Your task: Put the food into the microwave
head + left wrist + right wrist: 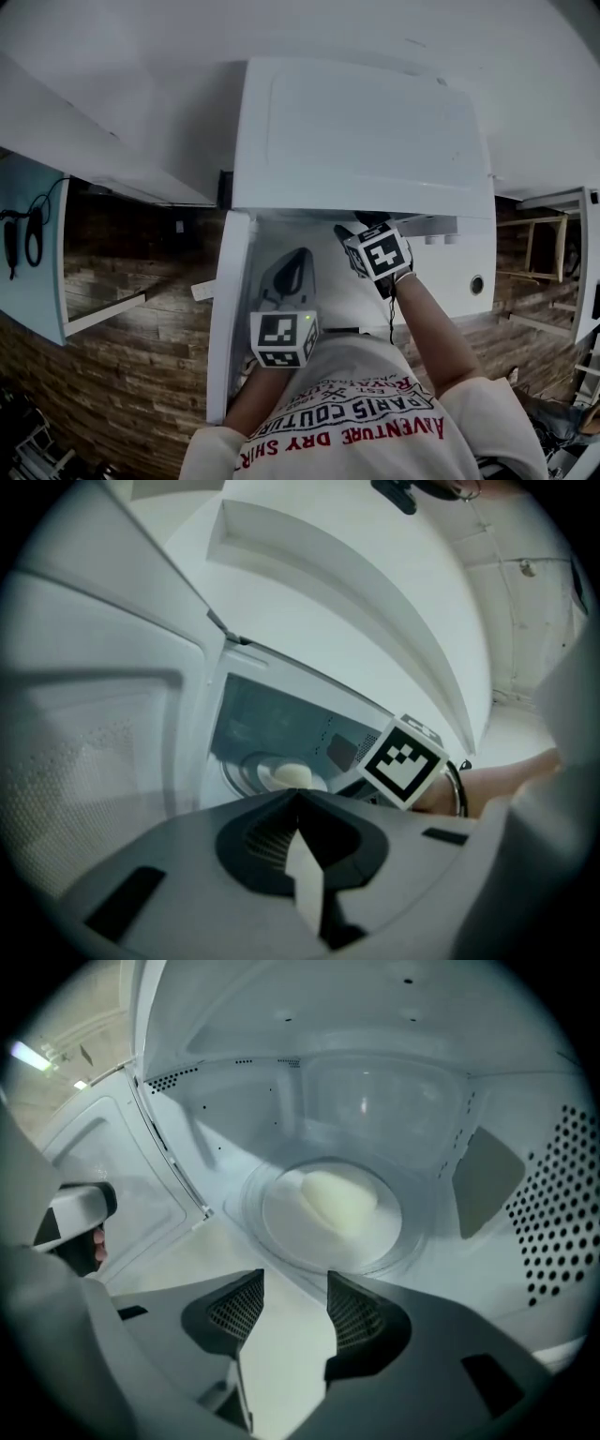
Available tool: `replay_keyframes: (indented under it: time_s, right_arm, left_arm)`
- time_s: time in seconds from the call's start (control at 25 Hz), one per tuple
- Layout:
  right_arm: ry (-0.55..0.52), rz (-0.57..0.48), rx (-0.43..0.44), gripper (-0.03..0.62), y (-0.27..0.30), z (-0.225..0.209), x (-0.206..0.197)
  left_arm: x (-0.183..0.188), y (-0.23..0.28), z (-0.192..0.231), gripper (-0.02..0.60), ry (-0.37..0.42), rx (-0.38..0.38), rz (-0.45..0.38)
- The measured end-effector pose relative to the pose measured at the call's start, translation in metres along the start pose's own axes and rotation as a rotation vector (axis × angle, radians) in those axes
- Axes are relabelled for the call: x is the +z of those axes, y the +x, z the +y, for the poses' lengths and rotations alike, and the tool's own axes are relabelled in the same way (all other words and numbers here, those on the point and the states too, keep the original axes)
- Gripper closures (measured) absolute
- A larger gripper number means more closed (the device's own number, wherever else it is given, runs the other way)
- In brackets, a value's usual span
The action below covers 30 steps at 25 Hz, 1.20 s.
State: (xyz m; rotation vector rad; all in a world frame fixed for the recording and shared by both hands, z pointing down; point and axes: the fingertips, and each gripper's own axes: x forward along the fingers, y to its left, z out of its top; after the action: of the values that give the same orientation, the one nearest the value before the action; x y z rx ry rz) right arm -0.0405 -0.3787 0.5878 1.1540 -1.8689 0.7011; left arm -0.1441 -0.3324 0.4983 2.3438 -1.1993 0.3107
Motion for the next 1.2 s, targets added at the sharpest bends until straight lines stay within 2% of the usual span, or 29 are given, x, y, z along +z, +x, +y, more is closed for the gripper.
replay_keyframes:
  time_s: [0.2, 0.48, 0.56, 0.64, 0.88, 1.0, 1.08, 1.2]
  right_arm:
    - [0.054, 0.017, 0.037, 0.387, -0.002, -0.004, -0.005]
    - [0.113, -0.037, -0.003, 0.419, -0.016, -0.009, -0.01]
    - [0.14, -0.083, -0.027, 0.473, -0.026, -0.009, -0.007]
    - [0.165, -0.143, -0.057, 0.559, -0.039, -0.009, -0.003]
    - [0.201, -0.322, -0.048, 0.582, -0.09, 0.008, 0.009]
    - [0.202, -0.426, -0.056, 0.582, -0.12, 0.012, 0.019]
    - [0.198, -0.493, -0.059, 0.582, -0.143, 0.014, 0.022]
    - [0.163, -0.604, -0.082, 0.582, -0.174, 0.015, 0.031]
  left_arm:
    - [0.0, 0.0, -0.002, 0.575, 0.001, -0.002, -0.005]
    - [0.002, 0.0, -0.001, 0.575, -0.009, 0.003, -0.002]
    - [0.006, 0.0, -0.006, 0.575, -0.029, -0.006, -0.011]
    - [0.011, 0.0, -0.013, 0.575, -0.021, -0.021, -0.02]
    - [0.021, -0.005, -0.032, 0.575, 0.022, -0.029, -0.033]
    - [0.034, -0.009, -0.048, 0.575, 0.024, -0.067, -0.047]
    - [0.046, -0.017, -0.066, 0.575, 0.028, -0.1, -0.075]
    - [0.068, -0.026, -0.084, 0.575, 0.088, -0.106, -0.147]
